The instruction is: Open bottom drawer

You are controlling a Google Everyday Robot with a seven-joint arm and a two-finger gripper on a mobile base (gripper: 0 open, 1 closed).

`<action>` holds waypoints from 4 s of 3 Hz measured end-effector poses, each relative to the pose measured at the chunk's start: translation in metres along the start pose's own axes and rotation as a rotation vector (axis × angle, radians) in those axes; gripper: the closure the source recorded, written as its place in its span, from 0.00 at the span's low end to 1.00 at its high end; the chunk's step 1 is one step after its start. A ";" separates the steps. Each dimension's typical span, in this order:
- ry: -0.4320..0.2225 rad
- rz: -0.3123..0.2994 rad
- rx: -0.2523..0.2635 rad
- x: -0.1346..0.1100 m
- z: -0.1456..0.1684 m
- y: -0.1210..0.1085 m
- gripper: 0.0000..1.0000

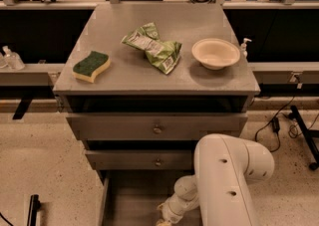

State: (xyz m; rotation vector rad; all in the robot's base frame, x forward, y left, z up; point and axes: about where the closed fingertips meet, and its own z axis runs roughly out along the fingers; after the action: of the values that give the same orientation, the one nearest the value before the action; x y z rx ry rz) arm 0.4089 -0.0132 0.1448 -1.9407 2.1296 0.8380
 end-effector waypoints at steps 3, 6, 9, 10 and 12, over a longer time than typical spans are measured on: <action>0.020 0.007 0.073 0.005 -0.010 -0.012 0.84; 0.039 0.015 0.260 0.024 -0.037 -0.040 1.00; -0.083 -0.052 0.191 0.015 -0.025 -0.039 1.00; -0.113 -0.095 0.101 0.007 -0.008 -0.012 1.00; -0.120 -0.114 0.018 0.005 0.002 0.011 1.00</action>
Offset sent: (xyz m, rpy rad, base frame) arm 0.0371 -0.0394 0.0156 -0.1229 -0.2285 -0.1226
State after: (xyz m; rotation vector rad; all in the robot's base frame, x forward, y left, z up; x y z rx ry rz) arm 0.3971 -0.0165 0.1441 -1.9305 1.9335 0.8870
